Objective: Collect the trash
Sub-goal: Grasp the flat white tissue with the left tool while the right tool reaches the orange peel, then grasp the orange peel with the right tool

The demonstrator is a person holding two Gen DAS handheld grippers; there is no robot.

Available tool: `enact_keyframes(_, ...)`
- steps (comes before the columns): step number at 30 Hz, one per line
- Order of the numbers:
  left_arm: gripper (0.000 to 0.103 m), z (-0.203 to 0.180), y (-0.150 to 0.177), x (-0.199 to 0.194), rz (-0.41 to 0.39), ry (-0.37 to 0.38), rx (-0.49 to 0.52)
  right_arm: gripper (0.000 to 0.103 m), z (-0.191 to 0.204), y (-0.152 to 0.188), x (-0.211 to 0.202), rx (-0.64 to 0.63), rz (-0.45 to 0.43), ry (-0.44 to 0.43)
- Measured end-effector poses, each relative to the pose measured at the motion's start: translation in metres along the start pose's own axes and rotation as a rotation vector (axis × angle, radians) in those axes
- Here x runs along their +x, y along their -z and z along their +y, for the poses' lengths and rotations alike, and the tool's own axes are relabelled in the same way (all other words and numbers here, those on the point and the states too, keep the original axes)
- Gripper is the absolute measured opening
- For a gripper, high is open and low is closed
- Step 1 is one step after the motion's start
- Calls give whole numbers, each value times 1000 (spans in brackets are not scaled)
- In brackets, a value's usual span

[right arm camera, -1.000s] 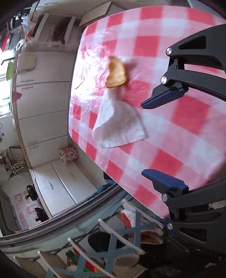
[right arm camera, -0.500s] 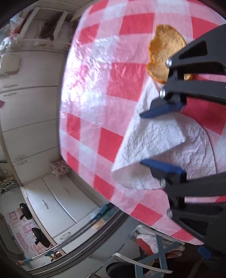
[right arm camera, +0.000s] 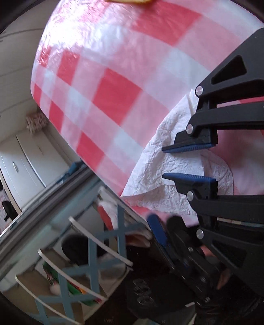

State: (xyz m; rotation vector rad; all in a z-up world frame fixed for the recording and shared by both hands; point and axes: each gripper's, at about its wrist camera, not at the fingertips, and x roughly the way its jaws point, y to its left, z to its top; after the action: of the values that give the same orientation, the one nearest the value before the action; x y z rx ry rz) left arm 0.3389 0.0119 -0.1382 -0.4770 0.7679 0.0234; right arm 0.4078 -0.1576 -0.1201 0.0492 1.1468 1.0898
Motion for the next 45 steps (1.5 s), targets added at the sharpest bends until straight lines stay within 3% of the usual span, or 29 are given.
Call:
enact_keyframes(2, 88, -5, 1, 2, -4, 2, 13, 36, 8, 9, 0, -1, -5, -65)
enact_keyframes(8, 88, -11, -3, 13, 18, 84, -30, 39, 4, 18, -9, 11, -37, -96)
enact_keyframes(9, 88, -11, -5, 15, 22, 91, -37, 51, 7, 19, -9, -7, -38, -103)
enact_keyframes(12, 70, -15, -11, 30, 60, 140, -48, 74, 33, 24, -5, -146, -37, -49)
enact_keyframes(14, 49, -19, -12, 38, 81, 140, -28, 82, 47, 29, -2, -225, -12, -17)
enact_keyframes(15, 30, -21, -11, 47, 119, 152, -13, 83, 51, 30, -1, -251, 5, -17)
enact_keyframes(18, 12, -22, -9, 50, 125, 128, 19, 83, 52, 29, -6, -265, 60, -37)
enact_keyframes(21, 5, -20, -9, 52, 129, 118, 20, 83, 31, 19, -30, -196, 56, -27)
enact_keyframes(25, 5, -17, -11, 48, 120, 106, 20, 83, -16, 3, -69, -32, -37, 181)
enact_keyframes(29, 5, -10, -12, 41, 108, 99, 28, 83, -71, -9, -110, 225, -182, 392)
enact_keyframes(32, 5, -9, -11, 39, 107, 101, 31, 83, -105, -6, -126, 422, -281, 447)
enact_keyframes(37, 5, -10, -9, 36, 107, 102, 50, 71, -133, -10, -126, 533, -376, 471)
enact_keyframes(40, 5, -11, -8, 34, 110, 104, 56, 47, -146, -17, -115, 563, -380, 463)
enact_keyframes(42, 5, -12, -8, 33, 110, 105, 60, 19, -151, -20, -106, 572, -367, 451)
enact_keyframes(43, 5, -12, -8, 32, 109, 106, 63, 12, -152, -20, -102, 574, -358, 438)
enact_keyframes(45, 5, -13, -7, 31, 106, 110, 66, 7, -146, -19, -103, 570, -368, 422)
